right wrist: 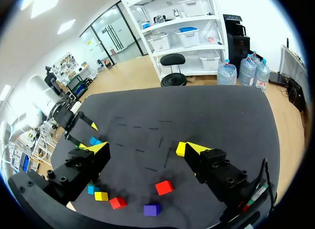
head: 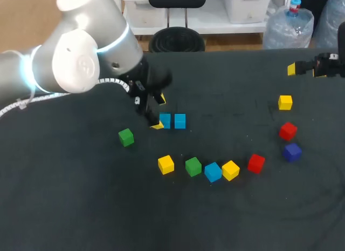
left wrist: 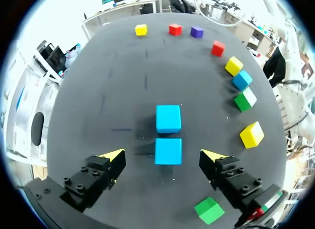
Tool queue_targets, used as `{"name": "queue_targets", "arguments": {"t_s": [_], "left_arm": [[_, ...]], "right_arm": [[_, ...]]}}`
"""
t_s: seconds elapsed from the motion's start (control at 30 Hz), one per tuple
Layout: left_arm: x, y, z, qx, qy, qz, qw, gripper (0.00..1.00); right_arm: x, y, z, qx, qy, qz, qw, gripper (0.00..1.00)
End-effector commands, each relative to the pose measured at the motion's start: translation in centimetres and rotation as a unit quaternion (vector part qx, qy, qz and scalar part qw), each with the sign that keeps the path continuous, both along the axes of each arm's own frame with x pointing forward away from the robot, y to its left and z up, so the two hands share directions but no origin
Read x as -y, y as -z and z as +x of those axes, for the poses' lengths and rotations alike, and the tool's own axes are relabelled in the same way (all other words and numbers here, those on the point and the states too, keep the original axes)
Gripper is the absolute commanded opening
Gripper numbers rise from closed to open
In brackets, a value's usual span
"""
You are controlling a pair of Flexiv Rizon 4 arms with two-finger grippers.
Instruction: Place the blue cubes, place green cubes on the blue cubes, place the yellow cubes on the green cubes, then place the red cubes on the yellow cubes, and place purple cube on the red cubes.
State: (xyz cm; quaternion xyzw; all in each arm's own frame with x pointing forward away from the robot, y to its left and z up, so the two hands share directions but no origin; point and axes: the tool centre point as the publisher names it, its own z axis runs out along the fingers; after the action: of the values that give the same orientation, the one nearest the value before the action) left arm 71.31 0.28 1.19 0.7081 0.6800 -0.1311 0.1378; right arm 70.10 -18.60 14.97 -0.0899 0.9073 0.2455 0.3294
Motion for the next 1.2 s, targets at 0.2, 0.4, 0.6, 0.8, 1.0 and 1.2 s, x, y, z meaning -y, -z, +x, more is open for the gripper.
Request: {"name": "queue_targets", "arguments": {"t_s": [0.2,0.4,0.6,0.8,1.0,1.2], "left_arm": [[-1.1,-2.5,-0.6,0.023,-0.049,-0.015,0.998,1.0],[-2.4,-3.8,-1.0,0.028,-0.085,-0.028,0.996,1.0],[-4.1,-5.0,-1.7,0.036,-0.133,-0.047,0.989,1.0],[-5.9,-5.8,-2.2,0.039,-0.193,-0.067,0.978,1.0],[-7.6,-6.6,-3.0,0.044,-0.238,-0.074,0.967,1.0],[-8.2,-7.0,-4.1,0.045,-0.262,-0.078,0.961,1.0]], "right_arm": [[-0.1,0.0,-0.1,0.0,0.002,-0.001,1.0,1.0],[-0.1,0.0,-0.1,0.0,0.002,-0.001,1.0,1.0],[-0.1,0.0,-0.1,0.0,0.002,-0.001,1.0,1.0],[-0.1,0.0,-0.1,0.0,0.002,-0.001,1.0,1.0],[-0.1,0.0,-0.1,0.0,0.002,-0.001,1.0,1.0],[-0.1,0.0,-0.1,0.0,0.002,-0.001,1.0,1.0]]}}
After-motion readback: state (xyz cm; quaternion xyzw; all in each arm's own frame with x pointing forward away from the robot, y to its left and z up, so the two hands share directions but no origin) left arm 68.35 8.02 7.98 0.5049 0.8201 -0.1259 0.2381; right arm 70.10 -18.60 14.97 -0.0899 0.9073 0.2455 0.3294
